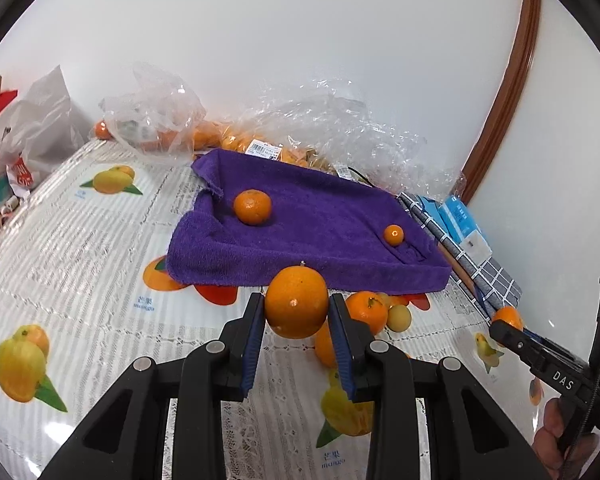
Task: Organize fruits
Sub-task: 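Carry both held oranges up and over the purple towel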
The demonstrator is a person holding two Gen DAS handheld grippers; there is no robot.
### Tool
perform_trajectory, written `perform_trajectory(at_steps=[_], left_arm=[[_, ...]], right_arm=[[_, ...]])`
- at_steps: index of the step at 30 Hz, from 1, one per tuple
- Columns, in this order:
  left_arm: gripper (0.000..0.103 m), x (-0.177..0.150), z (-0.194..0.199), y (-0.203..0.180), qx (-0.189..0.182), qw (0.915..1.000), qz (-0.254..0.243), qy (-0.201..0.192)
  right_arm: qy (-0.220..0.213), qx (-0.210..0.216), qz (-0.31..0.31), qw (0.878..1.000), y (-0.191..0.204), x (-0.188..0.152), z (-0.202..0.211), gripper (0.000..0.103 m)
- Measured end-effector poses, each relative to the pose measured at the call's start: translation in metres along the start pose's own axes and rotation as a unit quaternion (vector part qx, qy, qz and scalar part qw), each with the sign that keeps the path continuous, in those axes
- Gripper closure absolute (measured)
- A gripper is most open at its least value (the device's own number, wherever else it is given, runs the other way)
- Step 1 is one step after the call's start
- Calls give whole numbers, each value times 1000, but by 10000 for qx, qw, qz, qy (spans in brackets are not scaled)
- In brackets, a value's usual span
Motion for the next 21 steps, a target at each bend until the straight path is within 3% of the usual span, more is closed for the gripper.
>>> perform_trajectory(at_steps=[9, 21], left_arm=[[72, 27, 6, 2, 231, 9997, -77, -16], [72, 92, -13, -2, 336, 9988, -195, -312]], right_arm=[[-76, 19, 123, 9999, 12, 20, -4, 62], [-296, 201, 93, 9993, 20, 70, -26, 62]])
Point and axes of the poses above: each gripper's, at about its wrist camera, not at the fingertips, and z roughly against the way its jaws point, y to its left, x to its top, the point moved 5 cm from there along -z, roughly the way its jaws point, and after that the axes turned 5 degrees about -z, right-handed, at the moved point
